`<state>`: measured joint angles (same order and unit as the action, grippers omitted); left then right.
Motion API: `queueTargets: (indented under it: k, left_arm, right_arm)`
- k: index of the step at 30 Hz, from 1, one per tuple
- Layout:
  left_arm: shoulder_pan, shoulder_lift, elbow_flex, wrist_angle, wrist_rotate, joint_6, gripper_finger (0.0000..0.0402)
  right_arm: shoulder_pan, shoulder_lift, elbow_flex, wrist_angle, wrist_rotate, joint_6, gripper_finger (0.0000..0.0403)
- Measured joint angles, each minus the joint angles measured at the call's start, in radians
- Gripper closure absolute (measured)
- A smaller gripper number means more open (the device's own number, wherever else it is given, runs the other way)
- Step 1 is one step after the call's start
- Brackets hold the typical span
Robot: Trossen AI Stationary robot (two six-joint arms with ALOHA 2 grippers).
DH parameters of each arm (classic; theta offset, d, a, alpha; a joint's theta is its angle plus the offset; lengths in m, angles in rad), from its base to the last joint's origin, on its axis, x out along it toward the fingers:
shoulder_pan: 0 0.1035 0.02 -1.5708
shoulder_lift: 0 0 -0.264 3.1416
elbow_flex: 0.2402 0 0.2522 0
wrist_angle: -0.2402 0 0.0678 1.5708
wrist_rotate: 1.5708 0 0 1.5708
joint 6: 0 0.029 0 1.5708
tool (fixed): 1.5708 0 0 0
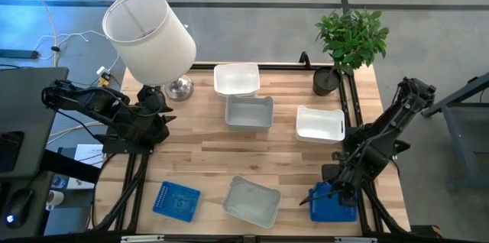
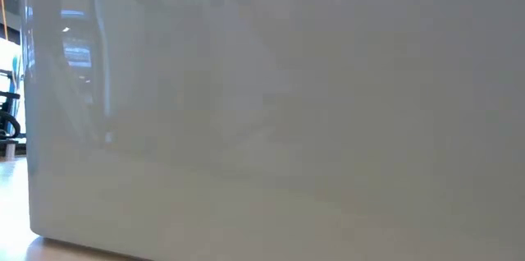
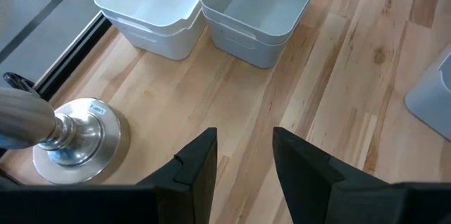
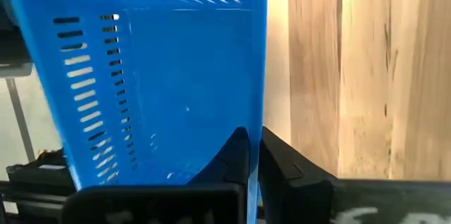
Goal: Stack baskets by color
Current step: Stack the blue bin on top of the bottom right blue bin
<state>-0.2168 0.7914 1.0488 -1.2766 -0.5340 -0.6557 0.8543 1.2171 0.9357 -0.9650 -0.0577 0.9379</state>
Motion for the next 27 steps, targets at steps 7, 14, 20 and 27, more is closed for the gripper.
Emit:
queueTargets:
  k: [7, 14, 20, 27]
  left_arm:
    - [0.000, 0.000, 0.000, 0.000, 0.031, -0.023, 0.0275]
    - [0.000, 0.000, 0.000, 0.000, 0.044, -0.024, 0.0275]
    - [0.000, 0.000, 0.000, 0.000, 0.044, -0.025, 0.0275]
    - [0.000, 0.000, 0.000, -0.001, 0.043, -0.025, 0.0275]
  right_arm:
    - [0.000, 0.001, -0.063, 0.059, 0.002, -0.004, 0.0403]
    - [0.000, 0.001, -0.090, 0.081, -0.008, -0.030, 0.0403]
    - [-0.001, 0.004, -0.090, 0.081, -0.004, -0.056, 0.0403]
    - [-0.003, 0.090, -0.090, 0.097, -0.031, -0.084, 0.0403]
